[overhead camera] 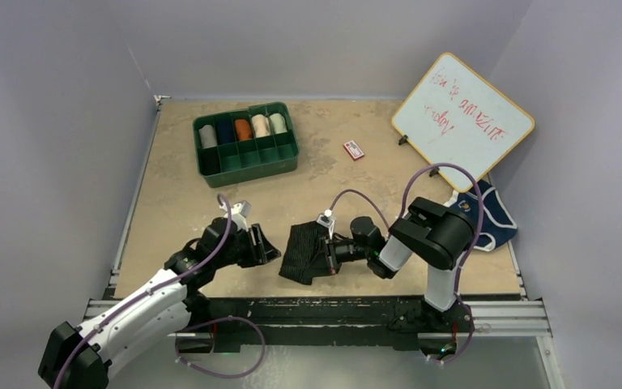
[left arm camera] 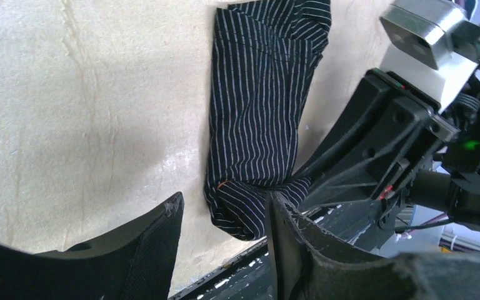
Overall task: Roll the underwear
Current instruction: Roll the underwear to the center of the board.
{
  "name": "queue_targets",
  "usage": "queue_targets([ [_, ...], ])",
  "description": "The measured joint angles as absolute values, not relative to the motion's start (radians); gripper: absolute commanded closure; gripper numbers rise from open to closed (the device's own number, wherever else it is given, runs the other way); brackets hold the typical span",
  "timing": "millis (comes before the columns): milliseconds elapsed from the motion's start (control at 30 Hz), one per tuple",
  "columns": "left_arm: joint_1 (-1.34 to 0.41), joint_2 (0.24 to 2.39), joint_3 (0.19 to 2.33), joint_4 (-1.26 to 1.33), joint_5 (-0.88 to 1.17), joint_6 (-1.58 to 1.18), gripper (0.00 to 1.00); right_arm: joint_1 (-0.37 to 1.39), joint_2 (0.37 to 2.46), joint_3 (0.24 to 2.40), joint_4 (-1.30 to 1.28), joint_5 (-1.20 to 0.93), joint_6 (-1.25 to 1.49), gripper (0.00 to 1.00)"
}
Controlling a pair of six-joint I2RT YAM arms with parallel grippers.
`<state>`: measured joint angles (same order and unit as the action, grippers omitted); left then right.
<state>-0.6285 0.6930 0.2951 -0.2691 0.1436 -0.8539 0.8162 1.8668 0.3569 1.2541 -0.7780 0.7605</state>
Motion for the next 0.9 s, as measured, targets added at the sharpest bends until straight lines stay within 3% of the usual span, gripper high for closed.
queue_targets([
  [533,-0.628,0.668,0.199,-0.131,0.319,-0.821,0.49,0.765,2.003,0.331,1.451,-0.778,0.981,1.00],
  [900,-0.628,0.802,0.136,0.027,0.408,-0.809,0.49,0.758,2.024,0.326,1.486,-0.779,1.015,0.94],
])
